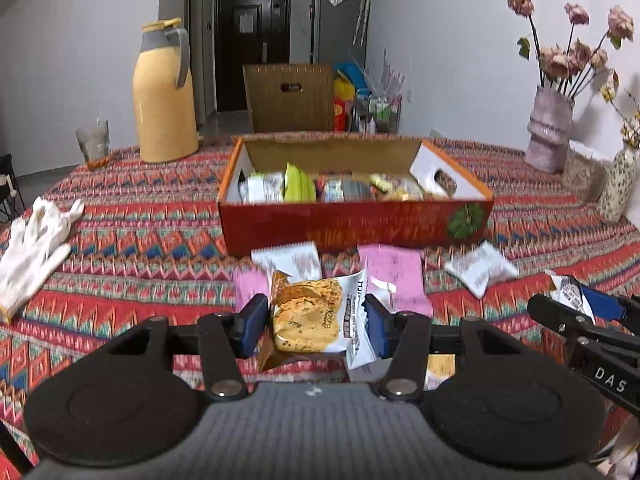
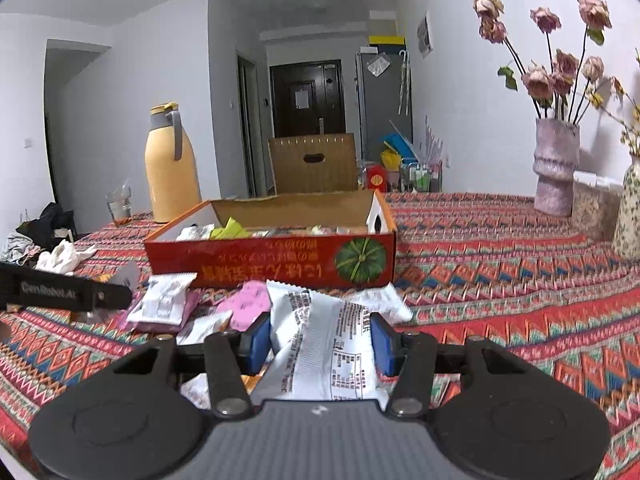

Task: Organize snacks
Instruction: 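Lift both held packets and carry them over the open box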

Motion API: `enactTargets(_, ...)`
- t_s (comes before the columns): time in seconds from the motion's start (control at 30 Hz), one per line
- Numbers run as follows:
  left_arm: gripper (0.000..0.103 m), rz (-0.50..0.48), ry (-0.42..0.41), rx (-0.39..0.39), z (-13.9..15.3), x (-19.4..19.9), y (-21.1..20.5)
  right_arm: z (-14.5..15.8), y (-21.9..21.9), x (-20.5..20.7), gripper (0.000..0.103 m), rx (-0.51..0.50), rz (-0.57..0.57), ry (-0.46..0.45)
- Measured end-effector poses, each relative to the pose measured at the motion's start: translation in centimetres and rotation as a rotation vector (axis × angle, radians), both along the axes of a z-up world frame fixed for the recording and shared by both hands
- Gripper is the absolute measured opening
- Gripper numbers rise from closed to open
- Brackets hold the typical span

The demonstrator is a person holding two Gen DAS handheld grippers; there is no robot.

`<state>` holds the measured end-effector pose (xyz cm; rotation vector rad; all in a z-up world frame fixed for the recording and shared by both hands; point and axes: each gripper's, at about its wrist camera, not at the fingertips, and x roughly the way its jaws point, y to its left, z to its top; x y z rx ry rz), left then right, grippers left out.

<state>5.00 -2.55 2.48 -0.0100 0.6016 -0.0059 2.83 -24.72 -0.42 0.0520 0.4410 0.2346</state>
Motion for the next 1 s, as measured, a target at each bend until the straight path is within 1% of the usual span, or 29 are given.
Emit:
enactTargets(0.23,0.053,0.013,-0.03,-0.027,2.0,2.6,0.5,1.6,0.1,3.1,0.05,-0.004,-0.002,-0.043)
enactTargets(0.57,0.052,0.046,-0.058,-0.028,3.9,7.5,0.9,3.9,1.2,8.5,0.05,-0.027,0.012,-0.096)
enactTargets(0.77,0.053,0.068,-0.06,-0.036,4.3,10.6,1.3,4.7,2.1,12.5,0.05,-0.043,0.017,-0.1)
enactTargets(1.0,0.052,0.104,-0.053,-0.06,4.5,14.9,2.2,5.0,2.7,17.2,0.05,-0.052,0.003,-0.086)
